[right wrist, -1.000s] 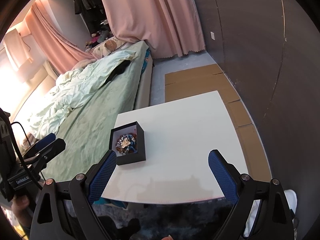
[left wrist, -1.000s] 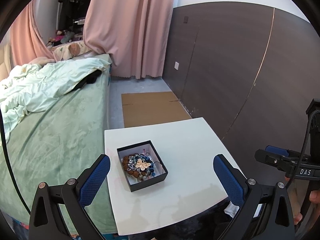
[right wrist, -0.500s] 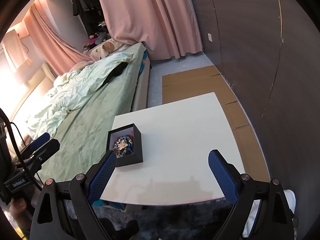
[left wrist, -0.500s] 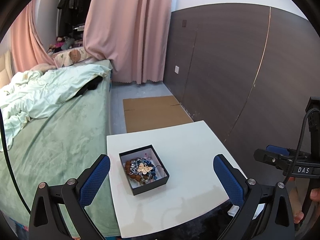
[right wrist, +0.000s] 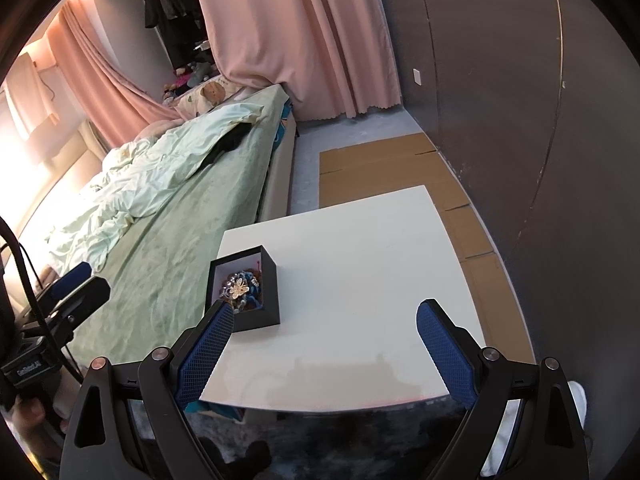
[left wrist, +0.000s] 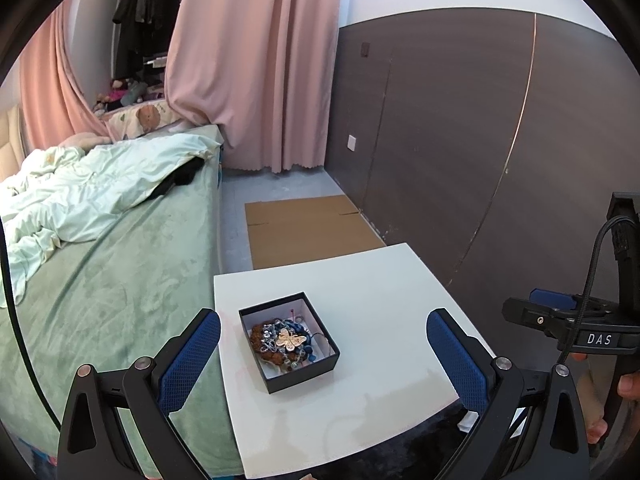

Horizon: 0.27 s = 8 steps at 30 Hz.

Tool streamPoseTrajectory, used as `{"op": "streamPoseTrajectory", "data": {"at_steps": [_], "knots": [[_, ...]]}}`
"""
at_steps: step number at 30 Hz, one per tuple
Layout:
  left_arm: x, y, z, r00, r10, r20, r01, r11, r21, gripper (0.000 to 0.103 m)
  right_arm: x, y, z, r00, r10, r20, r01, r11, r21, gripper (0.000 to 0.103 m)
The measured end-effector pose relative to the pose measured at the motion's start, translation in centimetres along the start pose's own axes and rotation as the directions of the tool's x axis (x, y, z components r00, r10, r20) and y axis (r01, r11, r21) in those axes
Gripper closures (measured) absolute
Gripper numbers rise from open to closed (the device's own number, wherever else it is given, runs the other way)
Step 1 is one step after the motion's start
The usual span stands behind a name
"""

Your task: Organize jewelry

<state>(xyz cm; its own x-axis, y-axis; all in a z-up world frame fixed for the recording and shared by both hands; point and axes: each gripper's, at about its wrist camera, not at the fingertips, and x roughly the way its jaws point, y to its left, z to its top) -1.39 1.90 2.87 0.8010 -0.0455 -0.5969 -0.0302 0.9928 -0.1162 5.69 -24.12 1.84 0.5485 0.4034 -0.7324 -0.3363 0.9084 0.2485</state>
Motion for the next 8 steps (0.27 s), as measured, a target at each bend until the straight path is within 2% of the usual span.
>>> {"op": "streamPoseTrajectory", "data": {"at_steps": [8], "knots": [[0.4, 0.3, -0.1, 1.000, 0.004, 0.005, -0.004, 1.000, -0.002, 0.000, 1.0, 0.2, -0.2, 1.000, -0.020, -0.005, 0.020, 1.000, 0.007, 0.010]]}}
